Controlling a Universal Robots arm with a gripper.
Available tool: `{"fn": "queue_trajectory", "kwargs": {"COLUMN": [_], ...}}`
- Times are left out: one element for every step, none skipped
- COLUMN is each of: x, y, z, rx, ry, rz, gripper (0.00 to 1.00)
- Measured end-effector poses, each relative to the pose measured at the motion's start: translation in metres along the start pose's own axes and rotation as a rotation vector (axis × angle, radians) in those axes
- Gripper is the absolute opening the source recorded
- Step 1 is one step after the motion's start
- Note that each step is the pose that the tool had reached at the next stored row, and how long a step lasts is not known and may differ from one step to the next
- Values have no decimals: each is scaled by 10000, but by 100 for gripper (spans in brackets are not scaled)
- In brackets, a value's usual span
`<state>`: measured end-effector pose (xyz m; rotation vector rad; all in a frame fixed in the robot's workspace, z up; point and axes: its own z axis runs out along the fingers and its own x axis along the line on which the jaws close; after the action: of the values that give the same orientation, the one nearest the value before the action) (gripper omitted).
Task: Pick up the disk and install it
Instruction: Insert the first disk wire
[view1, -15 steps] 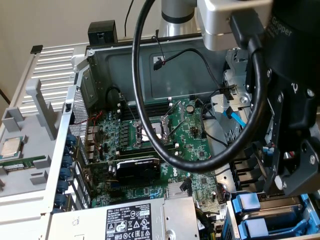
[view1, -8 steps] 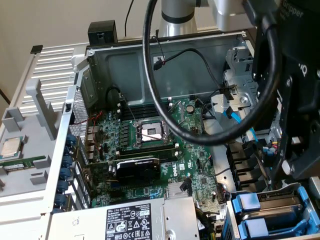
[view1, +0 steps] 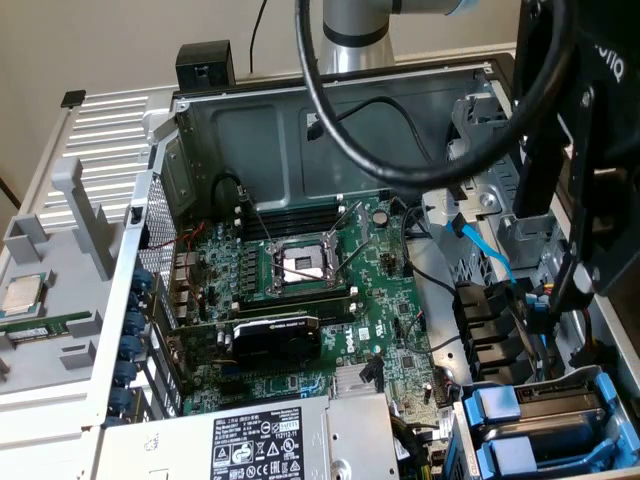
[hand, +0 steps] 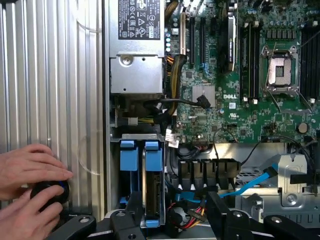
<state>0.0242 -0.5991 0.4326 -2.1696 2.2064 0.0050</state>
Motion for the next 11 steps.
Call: {"fn": "queue_trajectory", "kwargs": {"x": [-13,-25,-34,-43,-51,-57,-62,-67,-71,-75,-80], "y": [-2,-4,-4,-4,-4,-4,-5,-5,-5,-5,-5], "z": [-13,-23,-29,-33,-37,-38,-39,-38,-38,-37,-38], "rx": [45,104,162,223,289,354,410,450,484,529,578], "ry": [4,6,6,5,6,6,6,7,7,7,10], "rz": [11,29,48,72,101,131,164,196,231,269,311], "gripper": [63,63,63,63,63,63,63,63,63,63,63]}}
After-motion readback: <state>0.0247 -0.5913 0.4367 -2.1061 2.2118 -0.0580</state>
